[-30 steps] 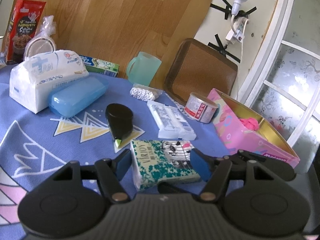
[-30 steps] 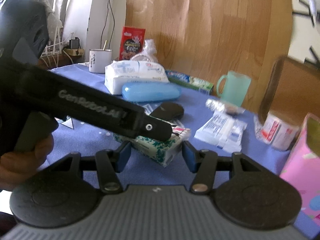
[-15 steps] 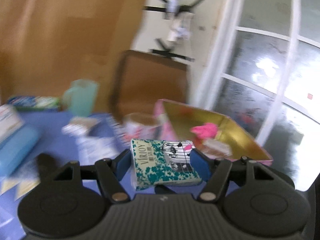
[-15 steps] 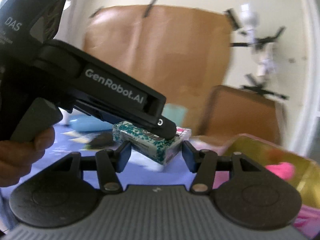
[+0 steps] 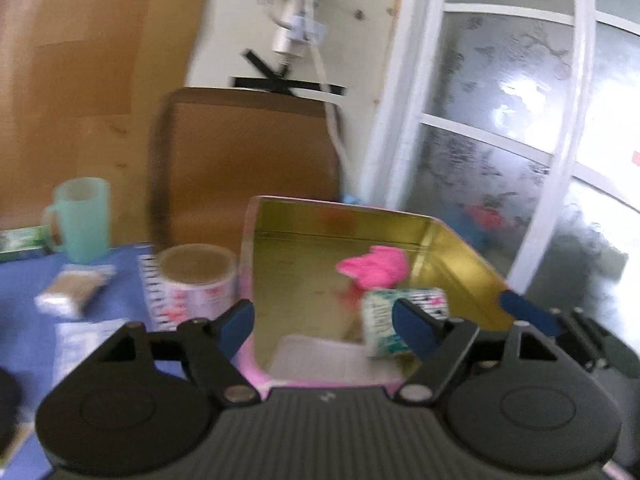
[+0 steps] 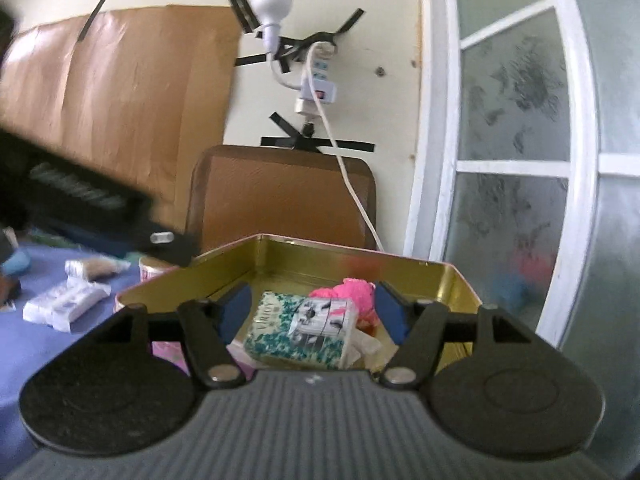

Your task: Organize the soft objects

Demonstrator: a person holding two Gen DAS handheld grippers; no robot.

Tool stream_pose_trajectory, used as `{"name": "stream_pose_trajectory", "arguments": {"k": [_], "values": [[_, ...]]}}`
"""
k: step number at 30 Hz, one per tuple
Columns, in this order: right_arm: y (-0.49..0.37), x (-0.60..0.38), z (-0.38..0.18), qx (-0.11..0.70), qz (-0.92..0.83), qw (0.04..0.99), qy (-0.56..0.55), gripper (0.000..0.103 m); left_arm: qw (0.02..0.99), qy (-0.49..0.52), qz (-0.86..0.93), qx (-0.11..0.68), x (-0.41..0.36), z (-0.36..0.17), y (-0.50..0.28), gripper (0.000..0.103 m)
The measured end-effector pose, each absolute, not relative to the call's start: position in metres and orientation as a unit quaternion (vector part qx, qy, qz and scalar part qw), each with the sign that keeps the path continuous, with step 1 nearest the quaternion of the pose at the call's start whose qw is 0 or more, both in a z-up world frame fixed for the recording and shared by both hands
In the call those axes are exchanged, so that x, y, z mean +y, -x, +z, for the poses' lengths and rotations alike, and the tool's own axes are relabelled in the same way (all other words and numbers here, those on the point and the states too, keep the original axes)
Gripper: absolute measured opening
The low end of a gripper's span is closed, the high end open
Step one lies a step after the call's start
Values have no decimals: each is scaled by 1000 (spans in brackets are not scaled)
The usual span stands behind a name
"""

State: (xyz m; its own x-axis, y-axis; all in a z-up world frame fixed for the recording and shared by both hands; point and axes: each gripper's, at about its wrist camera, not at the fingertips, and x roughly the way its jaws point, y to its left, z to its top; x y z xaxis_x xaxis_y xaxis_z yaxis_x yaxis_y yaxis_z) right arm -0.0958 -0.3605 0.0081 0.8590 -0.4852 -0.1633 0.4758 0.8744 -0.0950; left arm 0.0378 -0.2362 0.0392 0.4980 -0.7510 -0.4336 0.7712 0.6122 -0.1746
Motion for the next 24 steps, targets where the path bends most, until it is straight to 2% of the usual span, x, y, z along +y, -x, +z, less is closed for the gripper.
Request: {"name": "stream_pose_trajectory", "arguments": {"k": [4,7,9,14,19,24], "values": [[95,-343,12,57,-204,977,5,70,881,-5,-407,239,-192,33,-44,79],[93,-315,11,27,-171,985,16,66,899,1,-372,231,-153,25,-47,79],[83,-293,8,25,-156,987,40,61,907,12,-349,233,-127,17,-52,79],[54,-256,7,16,-139,988,68,60,923,45,-296,242,-82,-4,-71,79],[43,-237,5,-26,-148,986,72,60,944,64,-250,205,-60,-14,-74,79],[37,-236,-6,-13,-152,987,59,60,962,41,-204,179,-62,-23,-67,79]]}}
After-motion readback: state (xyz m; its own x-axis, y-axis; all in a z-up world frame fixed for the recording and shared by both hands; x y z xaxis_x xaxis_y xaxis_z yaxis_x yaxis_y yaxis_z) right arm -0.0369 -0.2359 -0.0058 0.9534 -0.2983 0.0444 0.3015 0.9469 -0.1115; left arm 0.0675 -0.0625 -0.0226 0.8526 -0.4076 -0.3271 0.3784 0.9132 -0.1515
